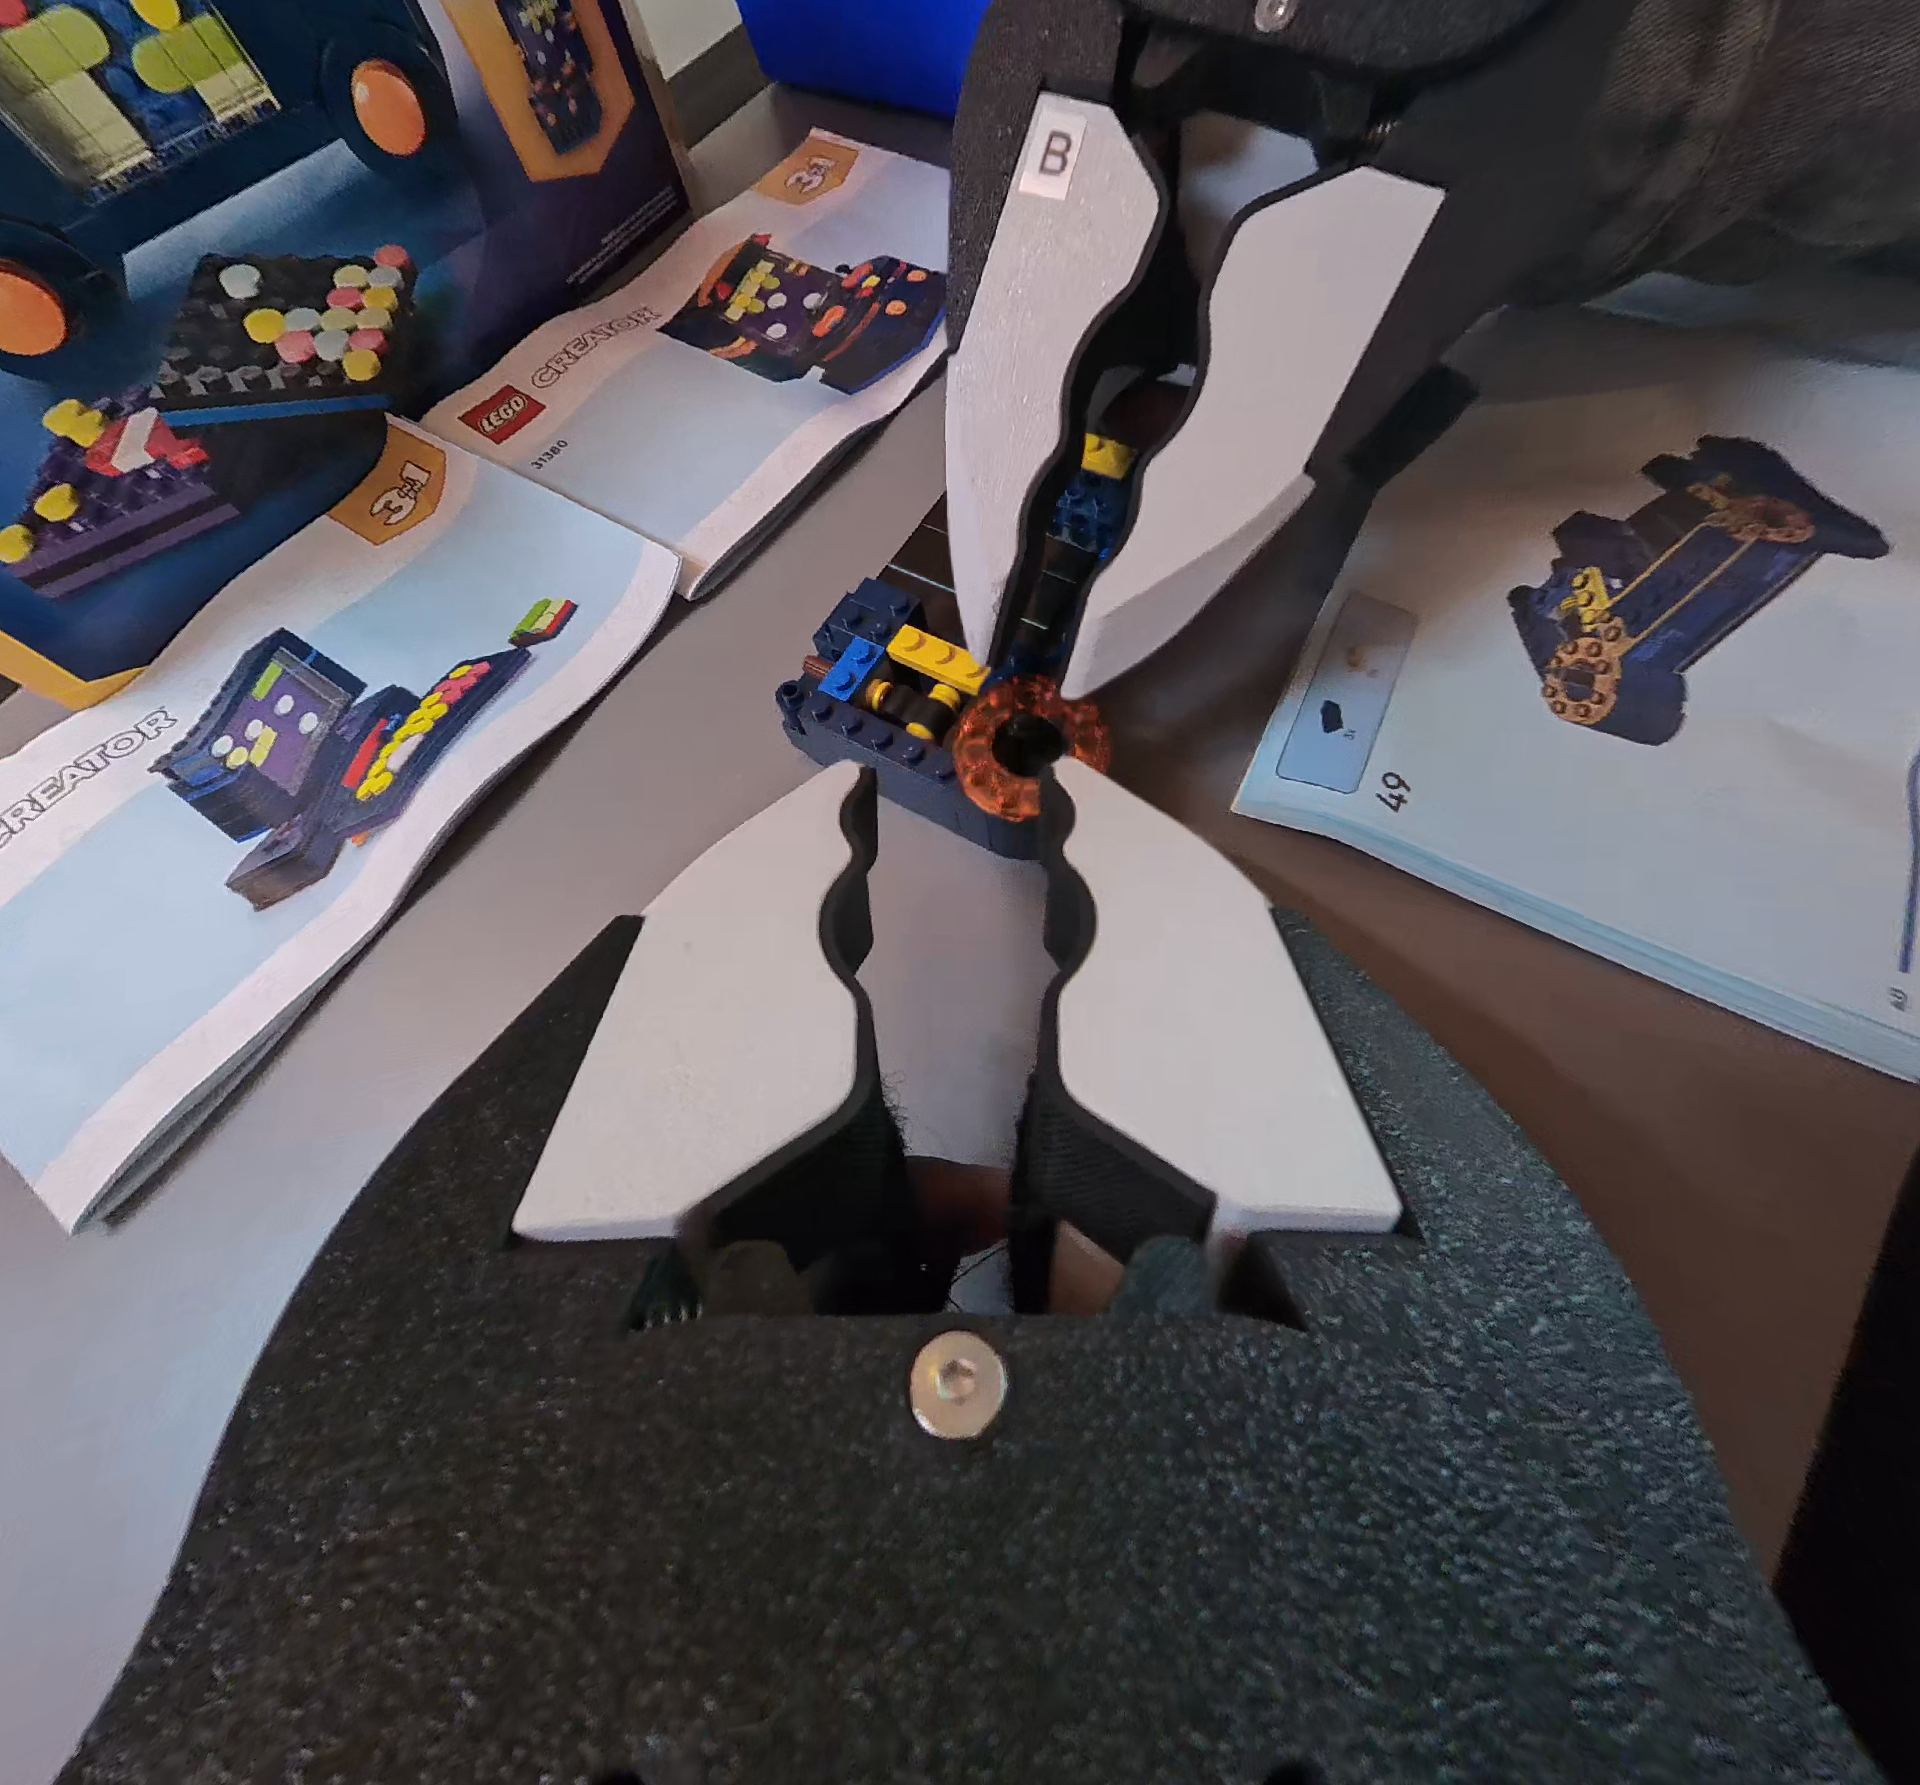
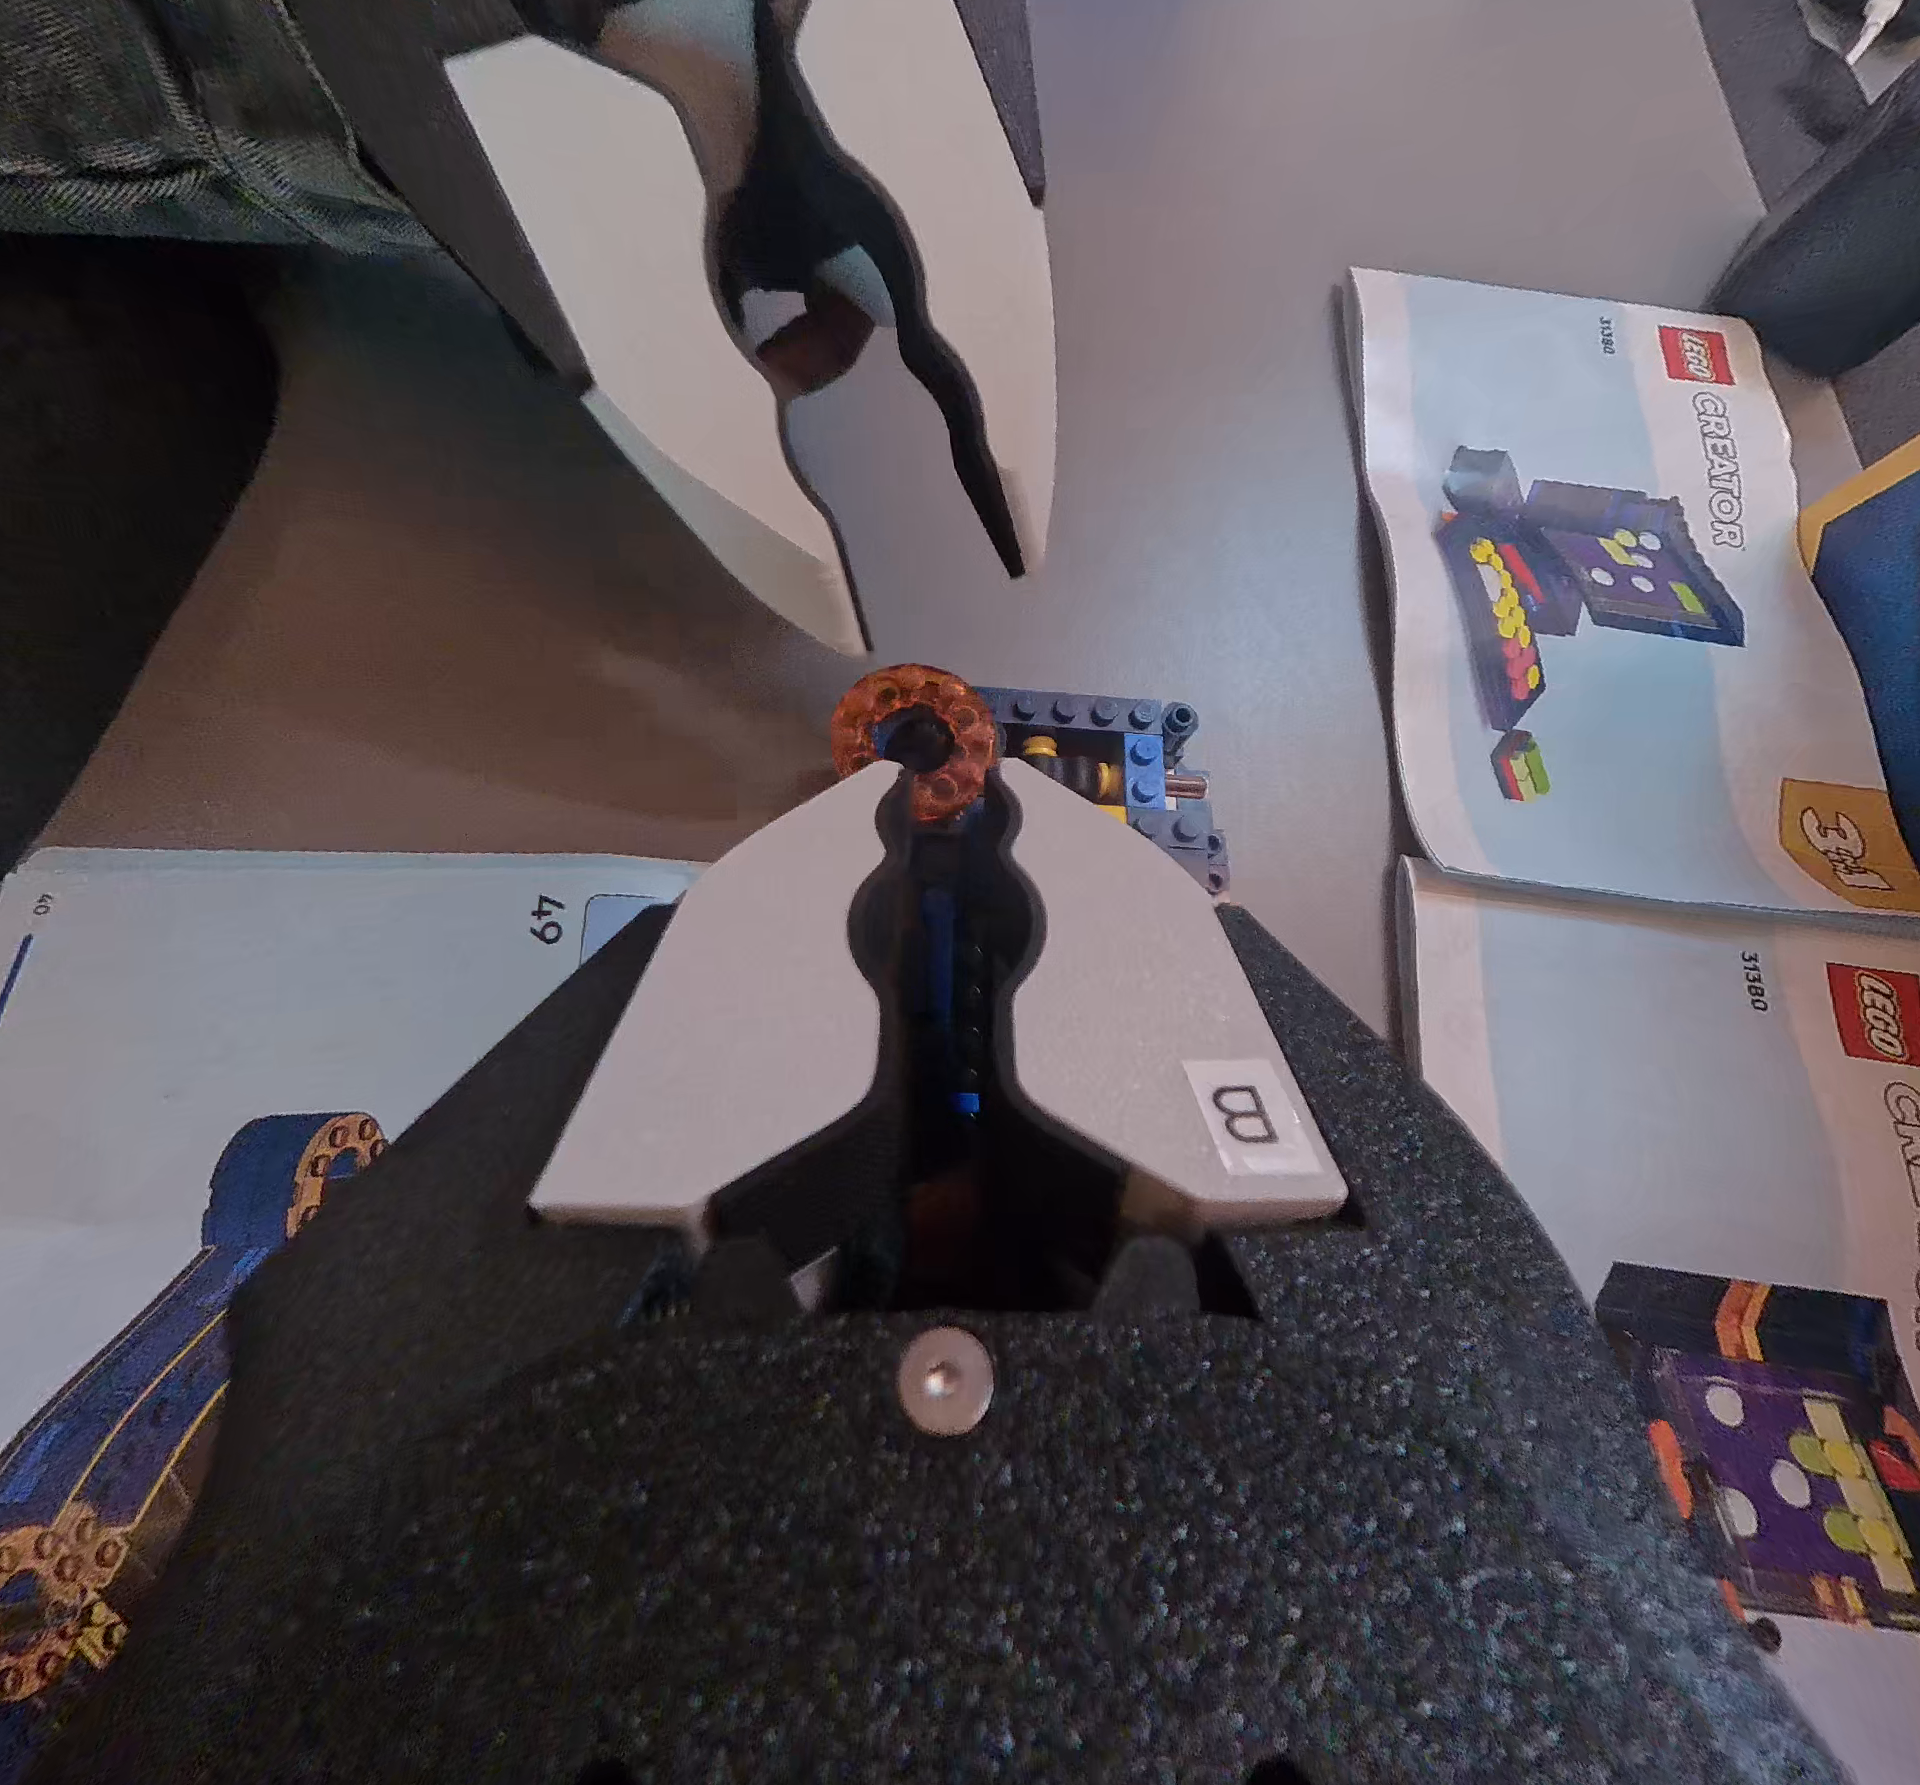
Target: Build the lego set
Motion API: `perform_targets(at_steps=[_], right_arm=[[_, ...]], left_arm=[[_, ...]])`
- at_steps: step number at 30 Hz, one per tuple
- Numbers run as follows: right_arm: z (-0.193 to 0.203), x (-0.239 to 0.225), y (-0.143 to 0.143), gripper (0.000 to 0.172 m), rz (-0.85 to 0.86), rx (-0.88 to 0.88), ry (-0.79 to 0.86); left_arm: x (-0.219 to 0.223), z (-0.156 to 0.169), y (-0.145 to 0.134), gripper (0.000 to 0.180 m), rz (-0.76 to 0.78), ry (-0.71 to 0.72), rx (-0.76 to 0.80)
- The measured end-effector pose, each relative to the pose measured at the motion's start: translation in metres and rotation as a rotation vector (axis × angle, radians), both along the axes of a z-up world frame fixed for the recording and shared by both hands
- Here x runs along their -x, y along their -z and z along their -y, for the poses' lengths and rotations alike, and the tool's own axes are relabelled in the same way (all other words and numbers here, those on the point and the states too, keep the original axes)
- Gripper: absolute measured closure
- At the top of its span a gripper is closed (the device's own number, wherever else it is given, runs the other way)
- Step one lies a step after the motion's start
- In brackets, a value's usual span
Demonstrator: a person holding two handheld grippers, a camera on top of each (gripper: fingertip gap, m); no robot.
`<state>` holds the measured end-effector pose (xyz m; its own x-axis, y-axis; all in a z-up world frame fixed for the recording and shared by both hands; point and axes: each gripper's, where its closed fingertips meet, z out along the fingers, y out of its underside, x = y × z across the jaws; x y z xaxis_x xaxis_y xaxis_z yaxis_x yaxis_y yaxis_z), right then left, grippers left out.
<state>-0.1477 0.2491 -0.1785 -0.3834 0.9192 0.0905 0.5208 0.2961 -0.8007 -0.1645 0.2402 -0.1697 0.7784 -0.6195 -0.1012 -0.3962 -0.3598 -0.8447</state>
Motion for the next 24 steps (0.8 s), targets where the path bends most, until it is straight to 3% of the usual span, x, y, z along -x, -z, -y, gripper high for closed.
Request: perform_targets(at_steps=[7, 24], right_arm=[[-0.005, -0.005, -0.006, 0.159, -0.006, 0.052, 0.019], [0.003, -0.003, 0.003, 0.16, 0.021, 0.01, -0.022]], left_arm=[[-0.006, 0.005, 0.011, 0.144, -0.009, 0.04, 0.063], [-0.01, 0.006, 0.016, 0.161, -0.053, 0.067, 0.062]])
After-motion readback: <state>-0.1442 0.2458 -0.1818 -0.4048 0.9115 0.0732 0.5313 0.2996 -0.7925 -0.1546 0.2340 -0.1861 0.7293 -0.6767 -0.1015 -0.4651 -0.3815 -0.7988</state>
